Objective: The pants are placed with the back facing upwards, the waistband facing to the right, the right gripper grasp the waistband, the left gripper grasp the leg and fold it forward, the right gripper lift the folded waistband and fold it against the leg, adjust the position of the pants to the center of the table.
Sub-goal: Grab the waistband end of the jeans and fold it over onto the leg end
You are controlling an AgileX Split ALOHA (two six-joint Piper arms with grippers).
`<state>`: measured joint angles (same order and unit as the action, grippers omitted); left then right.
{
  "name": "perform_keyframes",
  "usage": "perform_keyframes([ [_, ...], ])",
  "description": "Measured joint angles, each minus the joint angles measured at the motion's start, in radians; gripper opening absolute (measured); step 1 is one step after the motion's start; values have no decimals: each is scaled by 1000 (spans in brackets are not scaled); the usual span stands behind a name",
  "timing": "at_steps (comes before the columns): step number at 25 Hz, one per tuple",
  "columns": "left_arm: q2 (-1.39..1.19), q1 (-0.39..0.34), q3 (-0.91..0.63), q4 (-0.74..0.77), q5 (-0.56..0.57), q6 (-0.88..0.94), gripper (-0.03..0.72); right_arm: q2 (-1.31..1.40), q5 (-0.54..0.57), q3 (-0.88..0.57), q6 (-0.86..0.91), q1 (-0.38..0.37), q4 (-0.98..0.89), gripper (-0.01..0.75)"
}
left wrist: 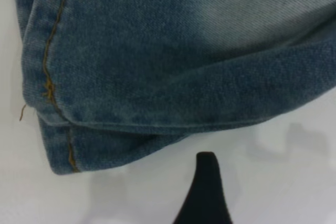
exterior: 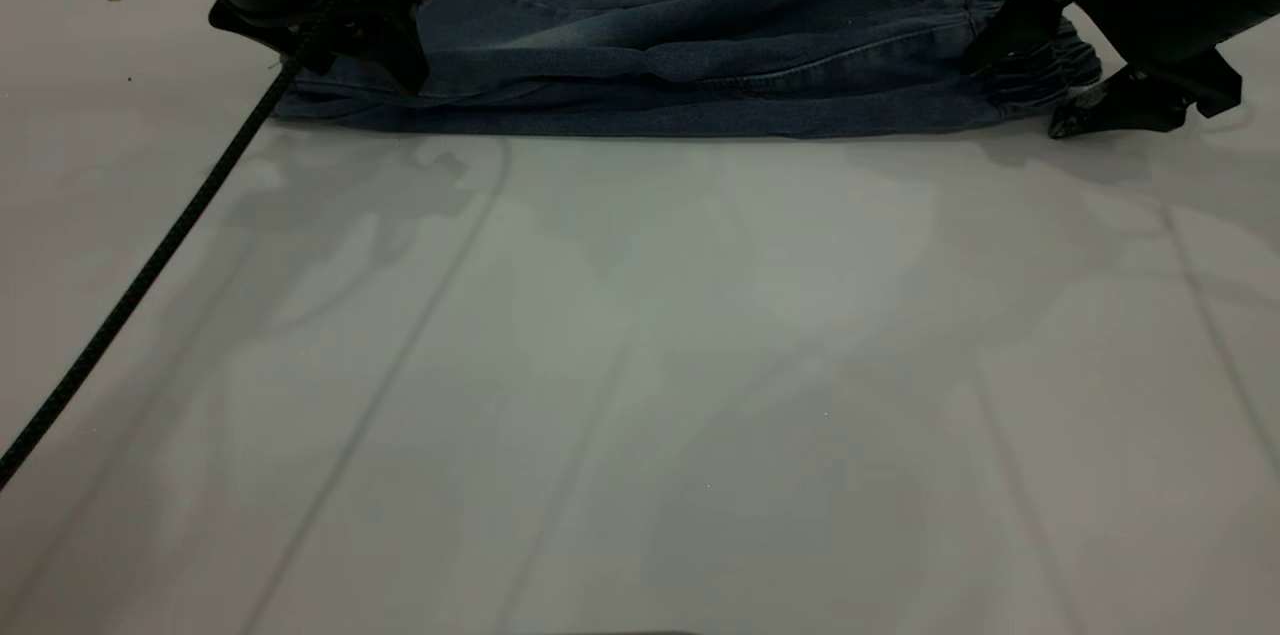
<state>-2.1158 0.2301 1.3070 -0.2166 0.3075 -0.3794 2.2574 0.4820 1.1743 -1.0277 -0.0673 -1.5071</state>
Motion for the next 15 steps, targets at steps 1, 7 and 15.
perform_keyframes([
  [1, 0, 0, 0, -1, 0, 0, 561, 3, -2, 0, -40, 0, -47, 589],
  [7, 0, 0, 0, -49, -1, 1, 561, 15, 29, 8, -293, 0, -282, 586],
  [15, 0, 0, 0, -117, -2, -3, 561, 107, 36, 121, -312, 0, -295, 415],
])
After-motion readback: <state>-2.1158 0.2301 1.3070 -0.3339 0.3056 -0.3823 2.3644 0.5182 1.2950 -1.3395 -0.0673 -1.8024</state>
